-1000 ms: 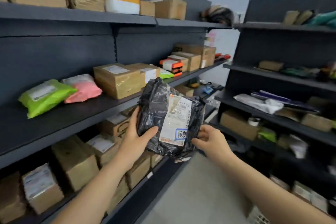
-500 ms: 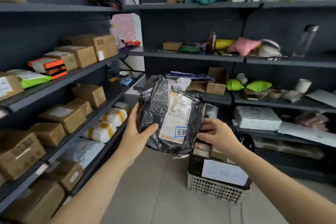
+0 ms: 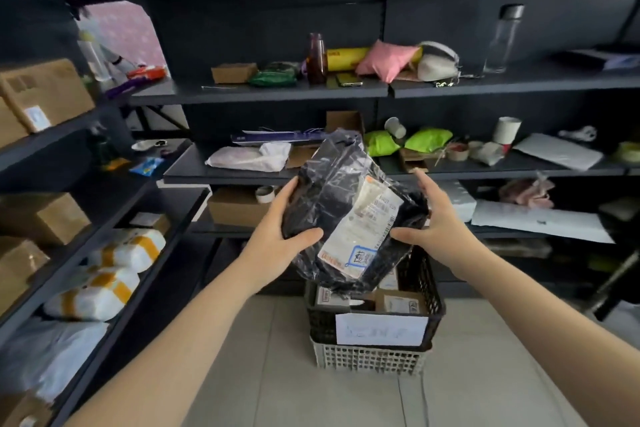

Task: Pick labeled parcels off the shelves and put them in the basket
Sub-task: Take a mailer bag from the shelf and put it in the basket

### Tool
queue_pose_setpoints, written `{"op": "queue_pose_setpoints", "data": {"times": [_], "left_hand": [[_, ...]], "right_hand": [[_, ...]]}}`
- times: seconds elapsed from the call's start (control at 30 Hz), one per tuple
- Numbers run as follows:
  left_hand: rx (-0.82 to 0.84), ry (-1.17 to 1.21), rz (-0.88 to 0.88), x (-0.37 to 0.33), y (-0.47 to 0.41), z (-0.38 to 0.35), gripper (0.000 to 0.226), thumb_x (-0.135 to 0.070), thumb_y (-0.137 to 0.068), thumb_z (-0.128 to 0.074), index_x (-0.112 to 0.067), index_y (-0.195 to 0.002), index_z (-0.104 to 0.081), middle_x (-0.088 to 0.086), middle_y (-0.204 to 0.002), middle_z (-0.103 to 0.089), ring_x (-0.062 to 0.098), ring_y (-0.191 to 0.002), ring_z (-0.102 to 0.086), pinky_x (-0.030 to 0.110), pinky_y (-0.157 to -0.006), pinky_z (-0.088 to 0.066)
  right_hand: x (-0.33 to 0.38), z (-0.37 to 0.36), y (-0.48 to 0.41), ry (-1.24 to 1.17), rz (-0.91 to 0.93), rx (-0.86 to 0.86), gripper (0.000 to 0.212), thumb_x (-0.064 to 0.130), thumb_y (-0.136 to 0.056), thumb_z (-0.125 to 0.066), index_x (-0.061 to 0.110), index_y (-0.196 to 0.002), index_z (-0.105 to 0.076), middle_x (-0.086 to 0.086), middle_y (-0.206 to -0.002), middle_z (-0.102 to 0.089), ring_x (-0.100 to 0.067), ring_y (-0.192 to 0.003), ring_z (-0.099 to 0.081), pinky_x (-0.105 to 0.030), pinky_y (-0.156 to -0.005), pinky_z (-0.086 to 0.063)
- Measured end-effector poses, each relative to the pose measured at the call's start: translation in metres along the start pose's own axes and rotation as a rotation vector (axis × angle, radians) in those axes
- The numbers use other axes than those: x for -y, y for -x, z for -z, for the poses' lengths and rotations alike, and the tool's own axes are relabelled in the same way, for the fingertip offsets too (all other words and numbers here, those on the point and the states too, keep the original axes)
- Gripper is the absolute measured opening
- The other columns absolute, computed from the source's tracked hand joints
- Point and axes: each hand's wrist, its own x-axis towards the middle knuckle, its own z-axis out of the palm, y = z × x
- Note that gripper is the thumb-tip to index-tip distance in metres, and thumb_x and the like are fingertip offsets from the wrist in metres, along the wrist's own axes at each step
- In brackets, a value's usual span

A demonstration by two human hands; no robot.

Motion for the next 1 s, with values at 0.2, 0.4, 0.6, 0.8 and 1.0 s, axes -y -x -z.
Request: {"op": "queue_pose_setpoints", "data": {"times": [0.2,0.4,0.6,0.8,1.0], "left_hand": [[0.214,-0.171,-0.086,0.034,-0.134,0.001,0.082,-0.015,-0.083,-0.070,-0.049,-0.139,-0.021,-0.026,-0.134,-0.035,-0.015,-0.114,-0.042,0.000,-0.089,-0.035],[0.383,-0.202,-0.046,0.096,-0.285,0.001,0.082,-0.015,-0.084,-0.070,-0.049,-0.140,-0.023,-0.015,-0.146,-0.032,0.002,-0.129,-0.038,0.022,-0.103,-0.035],[0.368,-0.240,-0.047,0.152,-0.386,-0.027,0.075,-0.020,-0.082,-0.072,-0.039,-0.141,-0.032,-0.013,-0.140,-0.039,0.000,-0.124,-0.038,0.011,-0.095,-0.033],[0.180,-0.177,0.106,0.242,-0.415,-0.073,0.060,-0.034,-0.081,-0.072,-0.035,-0.133,-0.043,-0.016,-0.135,-0.042,0.004,-0.125,-0.039,0.028,-0.104,-0.035],[0.068,-0.044,0.377,0.346,-0.422,-0.103,0.067,-0.030,-0.082,-0.070,-0.029,-0.139,-0.035,-0.012,-0.137,-0.042,0.005,-0.126,-0.041,0.030,-0.108,-0.034]], "right_hand": [[-0.039,0.005,-0.102,0.017,-0.063,0.016,0.098,0.017,-0.072,-0.081,0.041,-0.145,-0.021,0.013,-0.144,-0.031,-0.004,-0.127,-0.030,-0.032,-0.105,-0.033],[-0.096,-0.010,-0.223,-0.063,-0.190,0.060,0.097,0.006,-0.069,-0.080,0.036,-0.143,-0.025,0.021,-0.121,-0.042,0.001,-0.116,-0.038,-0.016,-0.087,-0.037],[-0.170,-0.029,-0.296,-0.082,-0.300,-0.039,0.070,0.019,-0.072,-0.081,0.034,-0.128,-0.043,0.015,-0.119,-0.056,-0.002,-0.107,-0.053,-0.021,-0.091,-0.042],[-0.261,-0.070,-0.312,-0.001,-0.476,-0.105,0.011,0.019,-0.078,-0.075,0.023,-0.080,-0.065,0.006,-0.082,-0.069,-0.016,-0.081,-0.066,-0.025,-0.066,-0.048],[-0.358,-0.126,-0.315,-0.074,-0.676,-0.153,0.046,0.019,-0.081,-0.074,0.011,-0.056,-0.036,-0.003,-0.054,-0.033,-0.018,-0.054,-0.032,-0.029,-0.051,-0.023]]}}
